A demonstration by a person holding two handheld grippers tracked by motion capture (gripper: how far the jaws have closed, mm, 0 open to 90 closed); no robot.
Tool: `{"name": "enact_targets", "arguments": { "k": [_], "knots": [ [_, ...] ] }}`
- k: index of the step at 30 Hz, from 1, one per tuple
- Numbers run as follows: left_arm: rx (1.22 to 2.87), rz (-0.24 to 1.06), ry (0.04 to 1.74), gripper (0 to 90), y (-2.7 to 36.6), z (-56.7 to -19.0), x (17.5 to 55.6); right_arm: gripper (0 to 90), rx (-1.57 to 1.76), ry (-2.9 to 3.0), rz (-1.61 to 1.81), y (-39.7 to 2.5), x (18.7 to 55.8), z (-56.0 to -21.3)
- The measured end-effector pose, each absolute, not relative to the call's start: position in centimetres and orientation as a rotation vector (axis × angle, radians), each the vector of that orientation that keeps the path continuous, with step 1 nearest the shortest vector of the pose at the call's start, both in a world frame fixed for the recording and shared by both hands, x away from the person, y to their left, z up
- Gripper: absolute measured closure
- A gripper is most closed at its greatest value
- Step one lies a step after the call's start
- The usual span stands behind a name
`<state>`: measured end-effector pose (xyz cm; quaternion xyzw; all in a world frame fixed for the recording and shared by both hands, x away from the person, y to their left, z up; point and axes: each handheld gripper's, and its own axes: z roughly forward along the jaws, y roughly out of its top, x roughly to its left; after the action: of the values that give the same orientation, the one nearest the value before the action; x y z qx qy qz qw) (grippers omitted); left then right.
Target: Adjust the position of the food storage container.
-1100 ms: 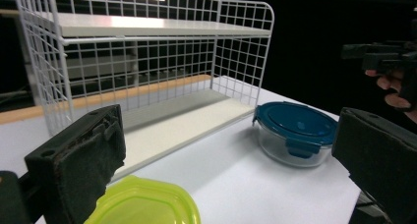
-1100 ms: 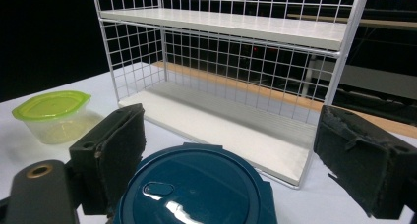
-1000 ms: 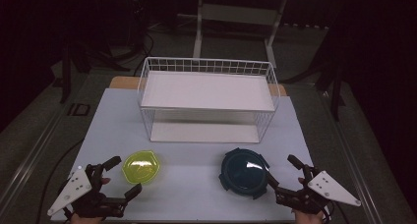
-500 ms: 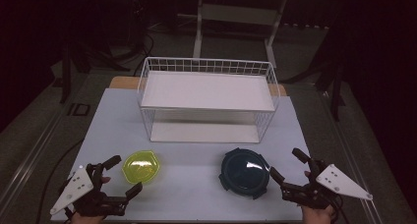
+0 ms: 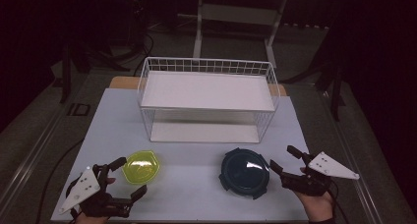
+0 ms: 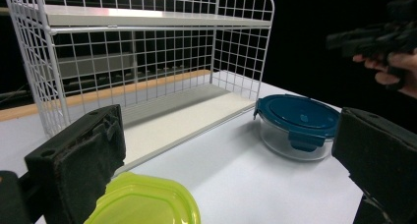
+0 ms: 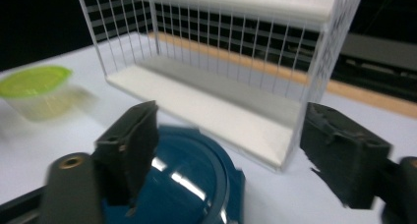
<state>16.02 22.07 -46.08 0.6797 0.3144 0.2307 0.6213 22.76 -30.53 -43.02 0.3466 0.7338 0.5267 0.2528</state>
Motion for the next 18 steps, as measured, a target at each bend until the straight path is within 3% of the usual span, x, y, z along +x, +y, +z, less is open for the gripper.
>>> {"name": "enact_targets", "arguments": {
  "k": [4,6,7,15,18],
  "knots": [
    [1.560,0.524,0.724,0.0,22.0,-46.1,16.1,42.4,0.956,2.057,1.371,-31.2,23.7,-44.6],
    [1.560,0.524,0.724,0.0,22.0,-46.1,16.1,42.4,0.959,2.067,1.357,-31.3,23.8,-44.9],
    [1.563,0.522,0.722,0.0,22.0,-46.2,16.1,53.7,0.961,2.095,1.321,-31.5,24.2,-45.7],
    [1.570,0.515,0.714,0.0,21.8,-46.3,16.1,86.0,1.028,2.164,1.251,-31.8,26.5,-48.3],
    [1.574,0.513,0.714,0.0,21.8,-46.3,16.1,89.8,1.037,2.198,1.227,-31.4,27.4,-49.2]
  ]
}}
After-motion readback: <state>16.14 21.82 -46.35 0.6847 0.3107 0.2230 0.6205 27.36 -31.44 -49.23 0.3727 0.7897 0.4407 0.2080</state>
